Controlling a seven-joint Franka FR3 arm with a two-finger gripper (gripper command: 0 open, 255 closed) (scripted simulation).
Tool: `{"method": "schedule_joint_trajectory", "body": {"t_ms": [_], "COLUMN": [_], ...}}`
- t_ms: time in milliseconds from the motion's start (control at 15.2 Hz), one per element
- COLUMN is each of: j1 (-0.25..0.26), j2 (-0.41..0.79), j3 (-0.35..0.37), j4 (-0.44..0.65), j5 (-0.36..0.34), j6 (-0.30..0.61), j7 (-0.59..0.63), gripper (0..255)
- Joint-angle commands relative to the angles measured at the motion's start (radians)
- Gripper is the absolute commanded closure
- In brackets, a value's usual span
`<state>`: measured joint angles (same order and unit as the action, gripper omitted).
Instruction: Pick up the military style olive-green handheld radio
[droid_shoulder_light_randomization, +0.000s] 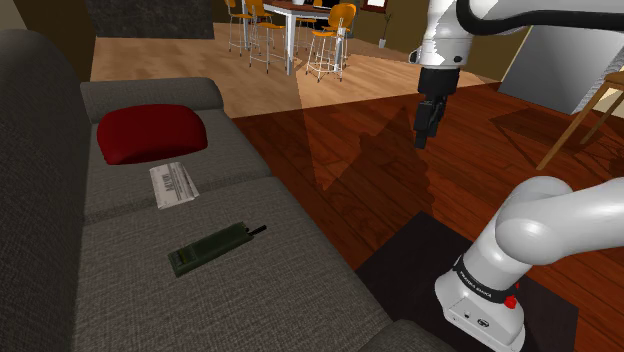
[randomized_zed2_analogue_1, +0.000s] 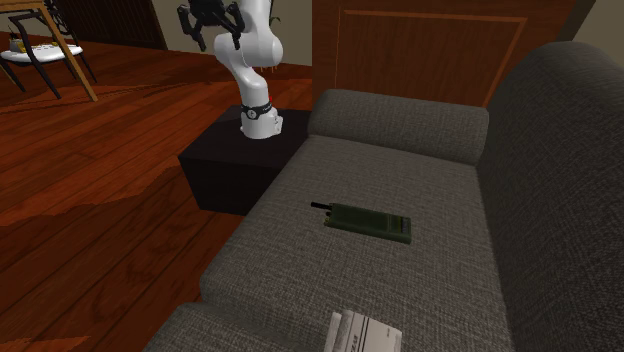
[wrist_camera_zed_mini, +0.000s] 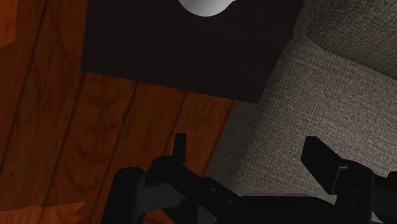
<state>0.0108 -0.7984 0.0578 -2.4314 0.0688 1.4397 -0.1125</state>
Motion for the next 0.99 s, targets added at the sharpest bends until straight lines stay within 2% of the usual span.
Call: {"method": "schedule_joint_trajectory", "body": {"t_ms": [0,462,924], "j1": [0.000,0.066,0.125], "j2": [0.000,0.223,0.461], "j3": [0.000,0.027,0.067], "j4": [0.000,0.017,0.091], "j5": [0.000,0.001,-0.003], "j6": [0.000,0.226,0.413], "j7": [0.000,-0.128,-0.241], "gripper": [0,0,0]}}
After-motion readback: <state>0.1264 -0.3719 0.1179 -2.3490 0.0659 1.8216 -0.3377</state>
